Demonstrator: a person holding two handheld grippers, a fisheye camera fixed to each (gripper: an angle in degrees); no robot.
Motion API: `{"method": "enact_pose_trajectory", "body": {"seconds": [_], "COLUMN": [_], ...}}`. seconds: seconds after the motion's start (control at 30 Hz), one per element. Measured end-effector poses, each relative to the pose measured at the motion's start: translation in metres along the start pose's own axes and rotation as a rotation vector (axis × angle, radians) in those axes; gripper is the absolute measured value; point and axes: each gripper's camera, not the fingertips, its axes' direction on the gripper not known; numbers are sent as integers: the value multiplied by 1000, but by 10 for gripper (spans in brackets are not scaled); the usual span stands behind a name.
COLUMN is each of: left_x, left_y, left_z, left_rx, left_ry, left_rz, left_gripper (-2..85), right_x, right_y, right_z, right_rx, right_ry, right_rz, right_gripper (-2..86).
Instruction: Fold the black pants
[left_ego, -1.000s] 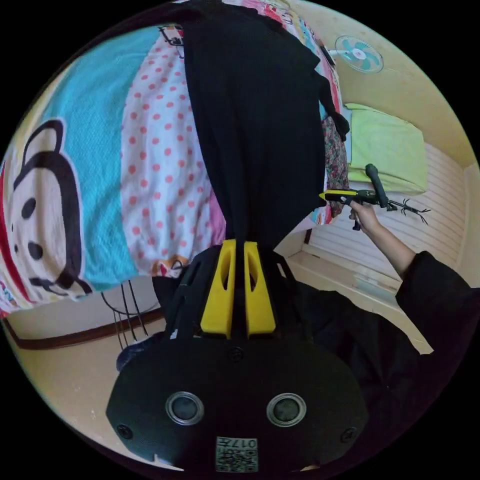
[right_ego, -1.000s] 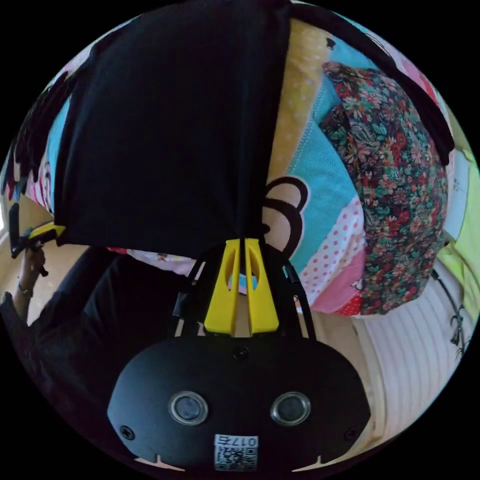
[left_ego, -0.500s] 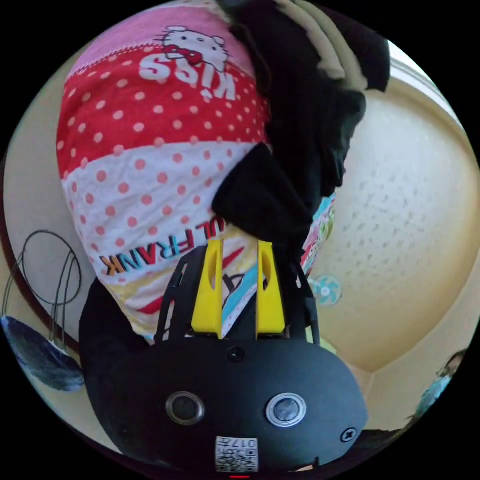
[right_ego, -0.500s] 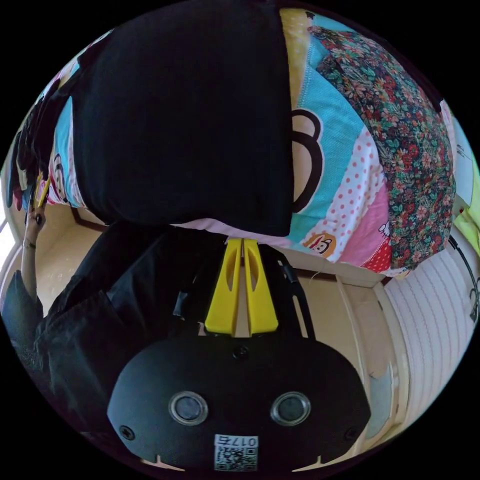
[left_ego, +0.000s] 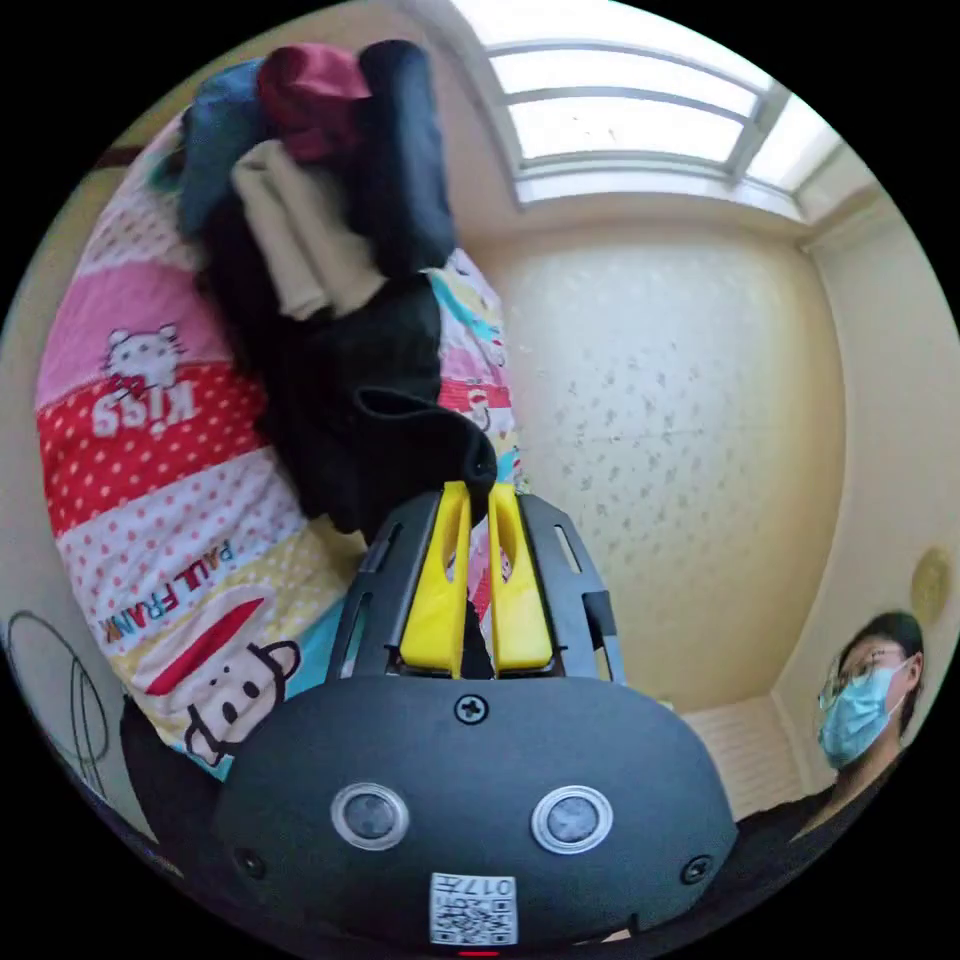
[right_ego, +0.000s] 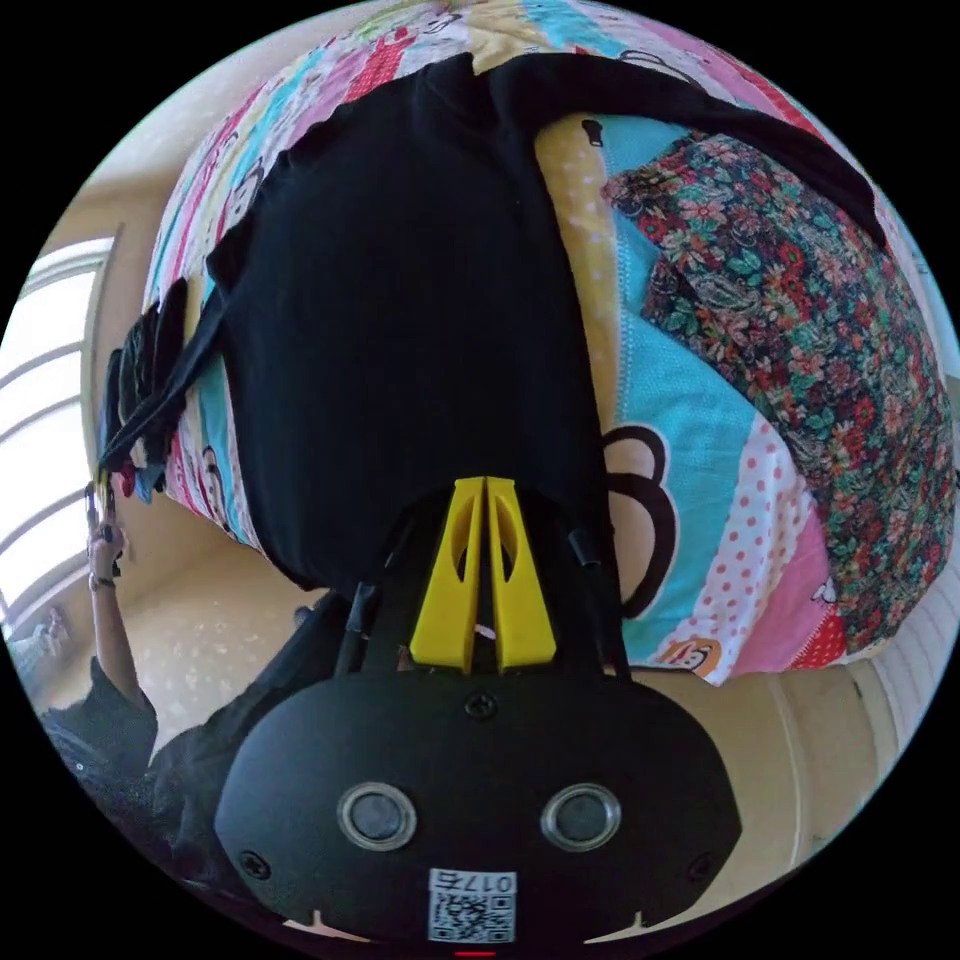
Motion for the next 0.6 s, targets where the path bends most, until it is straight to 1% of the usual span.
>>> {"method": "enact_pose_trajectory", "body": {"seconds": [0.07, 0.1, 0.17, 0.2, 0.23, 0.27, 0.3, 0.37, 0.43, 0.5, 0.53, 0.6], "left_x": [78, 96, 156, 166, 178, 181, 179, 159, 139, 116, 99, 73], "left_y": [43, 58, 138, 162, 211, 260, 282, 355, 397, 435, 458, 490], "left_z": [59, 78, 163, 187, 232, 273, 290, 325, 326, 318, 311, 295], "left_rx": [-94, -125, -272, -316, -414, -512, -559, -677, -726, -799, -856, -939], "left_ry": [112, 132, 170, 170, 165, 166, 167, 158, 155, 91, 31, -61], "left_rz": [204, 252, 429, 467, 512, 535, 537, 488, 461, 449, 447, 437], "left_gripper": [35, 35, 38, 39, 51, 67, 76, 90, 89, 88, 88, 88], "right_x": [14, 21, 30, 39, 44, 54, 67, 93, 127, 179, 194, 244], "right_y": [-5, -2, 8, 15, 18, 25, 34, 46, 57, 61, 60, 45], "right_z": [26, 34, 31, 27, 24, 17, 5, -20, -52, -96, -107, -146], "right_rx": [-66, -66, -12, -7, -9, -11, -2, 29, 105, 254, 297, 474], "right_ry": [-83, -112, -152, -205, -240, -309, -353, -371, -405, -506, -537, -641], "right_rz": [54, 84, 108, 115, 109, 83, 53, 33, 44, 87, 109, 187], "right_gripper": [6, 7, 7, 7, 7, 7, 7, 9, 12, 17, 19, 30]}}
